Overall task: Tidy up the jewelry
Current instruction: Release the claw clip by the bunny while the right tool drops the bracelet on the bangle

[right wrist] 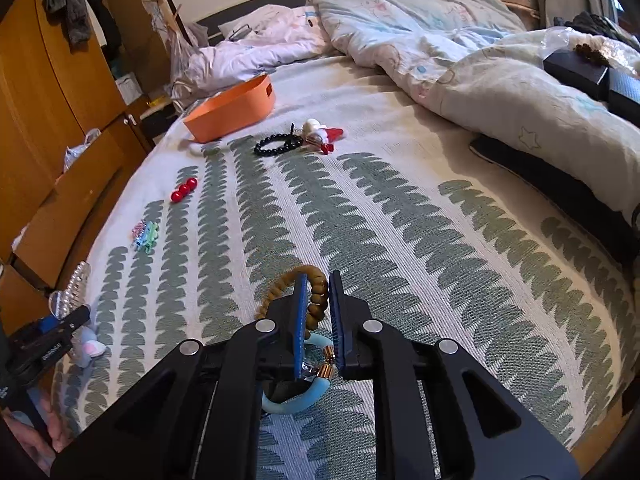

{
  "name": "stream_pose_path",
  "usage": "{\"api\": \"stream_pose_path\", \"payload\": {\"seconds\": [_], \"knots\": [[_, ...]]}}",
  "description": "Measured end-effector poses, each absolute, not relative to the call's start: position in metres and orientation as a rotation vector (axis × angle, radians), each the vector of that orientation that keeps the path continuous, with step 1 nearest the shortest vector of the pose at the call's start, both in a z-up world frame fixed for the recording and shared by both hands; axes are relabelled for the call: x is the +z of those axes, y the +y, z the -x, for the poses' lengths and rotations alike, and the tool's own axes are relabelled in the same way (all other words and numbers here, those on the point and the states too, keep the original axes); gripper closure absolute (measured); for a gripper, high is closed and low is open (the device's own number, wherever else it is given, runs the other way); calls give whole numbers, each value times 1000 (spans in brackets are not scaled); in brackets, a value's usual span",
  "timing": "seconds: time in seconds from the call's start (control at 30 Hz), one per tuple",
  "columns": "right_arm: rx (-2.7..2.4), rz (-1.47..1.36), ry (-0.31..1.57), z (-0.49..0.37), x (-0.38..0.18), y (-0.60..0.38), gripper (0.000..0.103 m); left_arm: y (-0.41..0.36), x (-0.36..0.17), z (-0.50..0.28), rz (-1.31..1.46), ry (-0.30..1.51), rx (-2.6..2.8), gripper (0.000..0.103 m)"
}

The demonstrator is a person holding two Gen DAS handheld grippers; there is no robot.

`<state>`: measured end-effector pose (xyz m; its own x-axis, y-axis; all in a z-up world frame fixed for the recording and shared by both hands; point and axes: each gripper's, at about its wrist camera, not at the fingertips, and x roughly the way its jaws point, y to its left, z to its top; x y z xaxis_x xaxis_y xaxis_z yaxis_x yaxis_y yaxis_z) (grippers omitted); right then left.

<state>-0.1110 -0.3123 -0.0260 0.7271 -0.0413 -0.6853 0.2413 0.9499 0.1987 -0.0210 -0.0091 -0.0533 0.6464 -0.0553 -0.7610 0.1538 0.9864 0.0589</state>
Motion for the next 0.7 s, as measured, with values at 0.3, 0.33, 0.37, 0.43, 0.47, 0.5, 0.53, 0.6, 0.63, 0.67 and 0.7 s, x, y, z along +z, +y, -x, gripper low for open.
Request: {"api": "stream_pose_path", "payload": {"seconds": [0.3,0.33,0.37,0.43,0.47,0.5,0.53,0.6,0.63,0.67,0.7], "knots": [[-169,-265,721,113,-22,-310,84,-7,-44,26,-124,820,-100,55],[-169,-264,719,113,-21,-310,84,-7,-44,25,-121,822,-101,55],[-168,-267,714,113,-20,-310,84,-7,-44,25,-119,823,-101,54],[-176,-266,702,115,-18,-310,83,-6,-42,25,-113,820,-103,52],[-178,-267,695,115,-17,-311,83,-6,-41,25,-108,817,-103,51],[-178,-270,693,115,-16,-312,83,-4,-40,25,-97,814,-103,47],[-176,-274,690,115,-15,-313,83,-3,-39,25,-90,813,-101,45],[-179,-275,684,115,-14,-313,82,-3,-38,25,-88,813,-100,45],[-181,-272,683,115,-13,-314,82,-3,-38,25,-87,813,-99,45],[-182,-272,680,115,-13,-314,80,-2,-38,24,-86,814,-97,45],[-184,-273,675,115,-12,-315,78,-2,-38,23,-87,816,-95,44]]}}
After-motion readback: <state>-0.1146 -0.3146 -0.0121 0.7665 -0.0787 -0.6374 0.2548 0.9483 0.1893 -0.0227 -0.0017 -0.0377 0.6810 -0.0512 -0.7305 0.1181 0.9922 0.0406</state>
